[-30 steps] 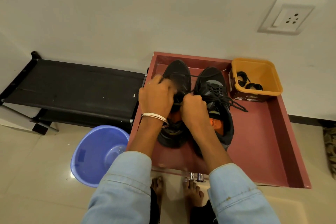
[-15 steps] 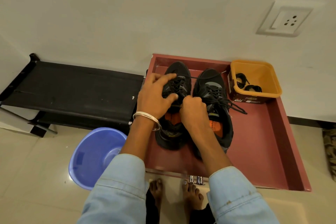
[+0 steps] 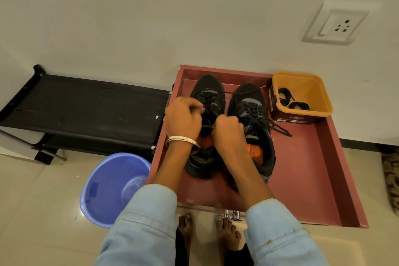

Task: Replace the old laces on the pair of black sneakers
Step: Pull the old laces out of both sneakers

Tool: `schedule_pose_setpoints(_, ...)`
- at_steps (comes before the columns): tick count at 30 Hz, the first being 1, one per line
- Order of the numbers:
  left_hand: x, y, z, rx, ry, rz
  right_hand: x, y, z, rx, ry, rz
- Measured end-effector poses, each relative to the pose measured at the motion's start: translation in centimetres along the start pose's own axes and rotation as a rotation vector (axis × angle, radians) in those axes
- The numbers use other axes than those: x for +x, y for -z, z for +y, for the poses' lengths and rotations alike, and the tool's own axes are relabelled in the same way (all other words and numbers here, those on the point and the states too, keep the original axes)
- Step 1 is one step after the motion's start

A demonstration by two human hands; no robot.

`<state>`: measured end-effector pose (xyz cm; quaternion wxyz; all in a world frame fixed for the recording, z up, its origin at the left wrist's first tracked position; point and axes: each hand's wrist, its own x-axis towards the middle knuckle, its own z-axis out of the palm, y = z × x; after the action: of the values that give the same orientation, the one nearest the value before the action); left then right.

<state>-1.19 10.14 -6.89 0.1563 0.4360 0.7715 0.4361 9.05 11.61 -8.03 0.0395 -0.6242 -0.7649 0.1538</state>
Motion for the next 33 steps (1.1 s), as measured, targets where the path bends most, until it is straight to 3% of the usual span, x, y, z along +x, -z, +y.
schedule_pose_setpoints(2,0.8,0.7,-0.2,-0.304,0.257,0.119,0.0,0.0,0.0,0.014,-0.007,0.005)
schedule_pose_setpoints(4,1.5,1.6,-1.2,-0.336,0.386,0.114,-0.1,0.0,0.1,0.032,-0.004,0.013)
schedule_pose_setpoints(8,1.7,3.2,-2.2,-0.019,0.375,-0.129,-0.2,0.8,-0.3,0.047,0.014,0.074)
schedule_pose_setpoints(11,1.5,4.1,-1.7,0.248,0.37,-0.282,0.2,0.9,-0.4,0.024,0.158,0.215)
schedule_pose_setpoints(13,1.1,4.5,-1.1,0.454,0.333,-0.287,0.6,0.2,-0.4,-0.018,0.266,0.252)
schedule_pose_setpoints(15,0.5,5.0,-0.3,0.634,0.234,-0.196,0.8,-0.6,-0.2,-0.021,0.292,0.281)
schedule_pose_setpoints(18,-0.1,5.4,0.5,0.527,0.008,-0.163,1.0,-1.0,-0.3,0.016,0.292,0.325)
schedule_pose_setpoints(21,-0.8,4.2,0.3,0.348,0.06,-0.374,1.4,-0.9,-0.5,0.049,0.303,0.382)
schedule_pose_setpoints(24,-1.6,2.4,-0.4,0.455,0.073,-0.375,1.6,-0.7,-0.6,0.118,0.297,0.379)
schedule_pose_setpoints(26,-1.5,1.6,-0.8,0.513,0.065,-0.342,1.5,-0.4,-0.4,0.231,0.234,0.381)
schedule_pose_setpoints(31,-1.3,0.6,-1.1,0.549,0.102,-0.319,1.8,0.3,0.1,0.946,-0.255,0.379)
schedule_pose_setpoints(33,-1.3,0.4,-1.1,0.552,0.111,-0.304,1.8,0.9,0.1,0.975,-0.215,0.304)
